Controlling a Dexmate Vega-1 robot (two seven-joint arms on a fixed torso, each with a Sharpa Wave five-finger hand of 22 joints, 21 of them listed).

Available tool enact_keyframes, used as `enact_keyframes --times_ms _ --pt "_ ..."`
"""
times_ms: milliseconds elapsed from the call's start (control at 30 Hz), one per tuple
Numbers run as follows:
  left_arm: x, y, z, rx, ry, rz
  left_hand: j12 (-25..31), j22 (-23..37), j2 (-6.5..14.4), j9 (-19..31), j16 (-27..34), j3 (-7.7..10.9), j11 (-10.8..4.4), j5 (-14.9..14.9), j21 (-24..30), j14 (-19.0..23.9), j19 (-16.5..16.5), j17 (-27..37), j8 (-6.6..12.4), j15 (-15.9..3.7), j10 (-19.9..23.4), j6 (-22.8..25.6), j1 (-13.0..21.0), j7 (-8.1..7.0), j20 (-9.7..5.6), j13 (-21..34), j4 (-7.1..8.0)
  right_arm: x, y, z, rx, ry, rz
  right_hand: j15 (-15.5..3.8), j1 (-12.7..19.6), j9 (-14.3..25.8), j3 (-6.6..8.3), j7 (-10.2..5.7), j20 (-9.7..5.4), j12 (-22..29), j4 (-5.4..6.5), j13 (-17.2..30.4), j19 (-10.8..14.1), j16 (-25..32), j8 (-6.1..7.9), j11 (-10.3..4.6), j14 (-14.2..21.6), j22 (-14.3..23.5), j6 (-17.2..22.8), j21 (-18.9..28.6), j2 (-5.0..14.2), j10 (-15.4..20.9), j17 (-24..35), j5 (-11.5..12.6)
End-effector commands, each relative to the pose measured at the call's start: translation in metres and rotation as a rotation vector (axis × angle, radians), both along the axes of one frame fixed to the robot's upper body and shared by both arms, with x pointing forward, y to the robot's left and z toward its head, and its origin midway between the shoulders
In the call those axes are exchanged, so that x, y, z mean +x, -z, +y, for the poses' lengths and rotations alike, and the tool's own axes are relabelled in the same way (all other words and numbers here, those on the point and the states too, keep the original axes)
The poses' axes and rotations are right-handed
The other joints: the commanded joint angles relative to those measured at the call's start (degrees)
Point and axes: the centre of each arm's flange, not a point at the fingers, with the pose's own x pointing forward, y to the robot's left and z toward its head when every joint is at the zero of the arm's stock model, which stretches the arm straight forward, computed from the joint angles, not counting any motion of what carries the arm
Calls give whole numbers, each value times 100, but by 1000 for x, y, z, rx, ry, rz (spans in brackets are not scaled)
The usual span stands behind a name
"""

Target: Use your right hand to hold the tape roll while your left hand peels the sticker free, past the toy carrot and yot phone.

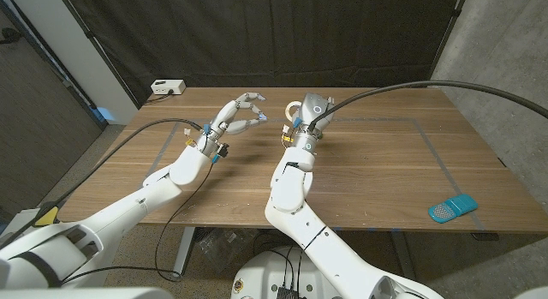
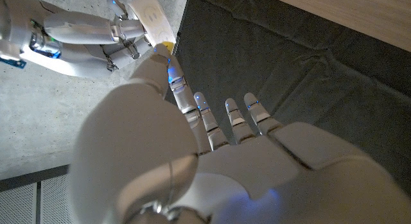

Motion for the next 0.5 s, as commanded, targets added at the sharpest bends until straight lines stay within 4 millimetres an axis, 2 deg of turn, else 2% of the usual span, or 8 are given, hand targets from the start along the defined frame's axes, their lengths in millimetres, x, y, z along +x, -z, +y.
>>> enact_keyframes --times_ms 33,333,500 --pt "-6 -2 14 -47 -35 -22 23 14 -2 -1 -19 43 -3 5 39 79 30 7 -21 -632 47 102 6 30 31 -10 28 -3 3 -8 14 39 -1 -278 264 28 13 5 -460 -15 -7 -3 -18 -18 2 2 -4 -12 87 18 251 46 6 32" --pt "-15 4 27 -101 -82 -28 27 5 6 -1 -25 52 -7 7 54 135 54 4 -53 -649 77 102 -12 17 27 -36 43 -14 1 -21 50 79 -25 -278 265 31 14 5 -461 -32 -9 17 -17 -12 -11 3 6 -34 87 22 246 46 22 35" --pt "-13 10 30 -107 -99 15 34 0 4 19 -38 58 -6 9 61 146 62 1 -57 -643 104 100 -17 5 21 -48 46 -18 3 -24 64 81 -24 -278 265 33 16 -1 -458 -41 -9 39 -17 -23 -17 6 3 -49 94 24 246 46 18 37"
